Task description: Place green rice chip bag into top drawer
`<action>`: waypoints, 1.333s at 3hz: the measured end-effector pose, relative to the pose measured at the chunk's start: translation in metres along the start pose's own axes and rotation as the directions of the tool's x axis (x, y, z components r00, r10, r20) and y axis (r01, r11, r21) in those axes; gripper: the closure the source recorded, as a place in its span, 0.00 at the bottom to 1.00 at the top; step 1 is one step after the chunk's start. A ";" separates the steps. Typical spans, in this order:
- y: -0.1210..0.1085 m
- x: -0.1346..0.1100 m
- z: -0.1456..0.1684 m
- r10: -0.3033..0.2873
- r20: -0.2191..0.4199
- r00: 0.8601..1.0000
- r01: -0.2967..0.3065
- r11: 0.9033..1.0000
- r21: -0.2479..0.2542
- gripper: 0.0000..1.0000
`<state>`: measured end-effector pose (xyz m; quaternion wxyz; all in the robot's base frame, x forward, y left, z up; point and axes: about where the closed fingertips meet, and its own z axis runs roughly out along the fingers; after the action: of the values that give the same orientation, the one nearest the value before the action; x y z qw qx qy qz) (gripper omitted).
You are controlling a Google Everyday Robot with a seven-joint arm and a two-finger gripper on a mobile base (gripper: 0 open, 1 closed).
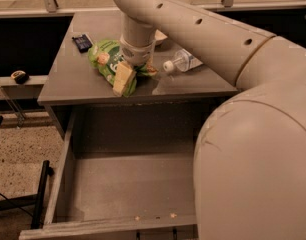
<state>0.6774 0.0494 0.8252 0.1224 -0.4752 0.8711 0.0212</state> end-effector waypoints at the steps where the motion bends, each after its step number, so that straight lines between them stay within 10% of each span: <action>1: 0.000 -0.002 -0.007 0.000 0.001 1.000 0.000 1.000 -0.001 0.71; 2: -0.001 -0.003 -0.010 0.000 0.001 1.000 0.000 1.000 -0.001 0.94; 3: 0.011 0.012 -0.056 -0.061 0.190 0.980 0.073 0.996 -0.057 1.00; 4: 0.052 0.025 -0.115 -0.147 0.413 0.899 0.187 0.980 -0.060 1.00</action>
Offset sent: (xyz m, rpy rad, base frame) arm -0.0316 -0.0170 0.0857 0.5772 0.1000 0.1612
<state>0.5991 0.0396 0.9263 0.2786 -0.5389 0.7804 0.1514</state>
